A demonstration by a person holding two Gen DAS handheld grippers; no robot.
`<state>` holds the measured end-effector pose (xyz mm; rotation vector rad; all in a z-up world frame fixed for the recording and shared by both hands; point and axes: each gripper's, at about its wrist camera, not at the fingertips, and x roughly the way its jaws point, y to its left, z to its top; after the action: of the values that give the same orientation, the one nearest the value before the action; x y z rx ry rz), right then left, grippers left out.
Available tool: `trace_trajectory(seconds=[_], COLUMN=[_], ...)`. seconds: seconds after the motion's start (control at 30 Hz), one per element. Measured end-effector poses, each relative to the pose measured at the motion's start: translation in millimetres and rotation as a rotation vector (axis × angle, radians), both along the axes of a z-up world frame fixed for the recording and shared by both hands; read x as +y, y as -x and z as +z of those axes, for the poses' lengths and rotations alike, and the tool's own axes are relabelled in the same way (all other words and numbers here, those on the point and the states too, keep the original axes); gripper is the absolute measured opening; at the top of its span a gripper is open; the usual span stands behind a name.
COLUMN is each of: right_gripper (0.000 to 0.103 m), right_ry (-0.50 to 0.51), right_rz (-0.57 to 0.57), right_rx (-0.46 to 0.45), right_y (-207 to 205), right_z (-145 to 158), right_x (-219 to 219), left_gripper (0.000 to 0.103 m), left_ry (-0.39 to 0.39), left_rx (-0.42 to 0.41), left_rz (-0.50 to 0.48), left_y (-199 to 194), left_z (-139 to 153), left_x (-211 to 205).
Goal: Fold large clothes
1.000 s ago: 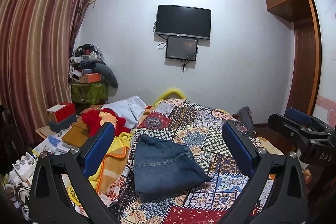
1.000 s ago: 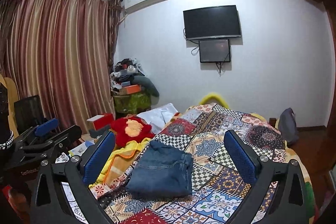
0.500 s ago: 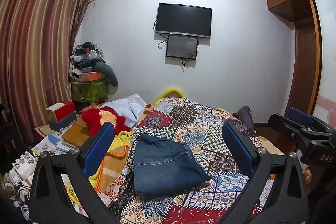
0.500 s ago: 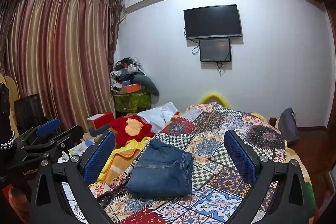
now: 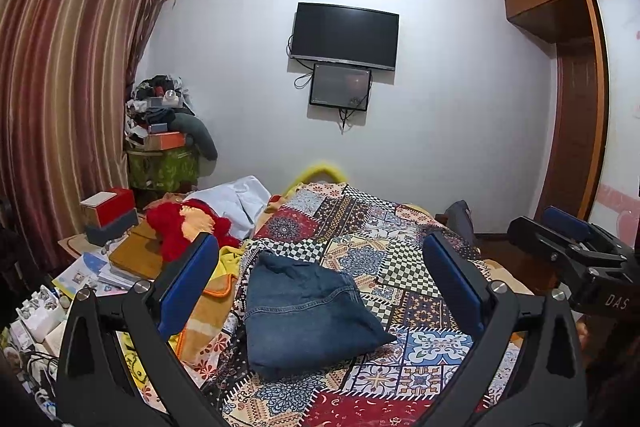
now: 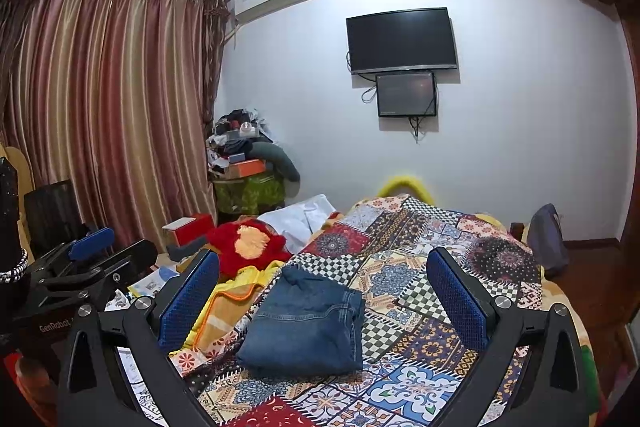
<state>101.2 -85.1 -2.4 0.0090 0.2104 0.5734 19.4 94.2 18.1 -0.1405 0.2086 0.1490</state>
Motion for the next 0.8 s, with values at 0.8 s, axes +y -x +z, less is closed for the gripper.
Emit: trace_trajectory(seconds=[0.8], right_gripper=[0.103], right_ry=[-0.005], right_rz=[-0.016], right_rx=[0.009], right_y=[-3.7], right_z=[0.4], right_x=[0.7], left_gripper=[0.103], left_ry=[-0.003], left_rx=[0.007], left_rz=[-0.031], left_y=[-0.1], left_z=[-1.9], left_x=[-2.4])
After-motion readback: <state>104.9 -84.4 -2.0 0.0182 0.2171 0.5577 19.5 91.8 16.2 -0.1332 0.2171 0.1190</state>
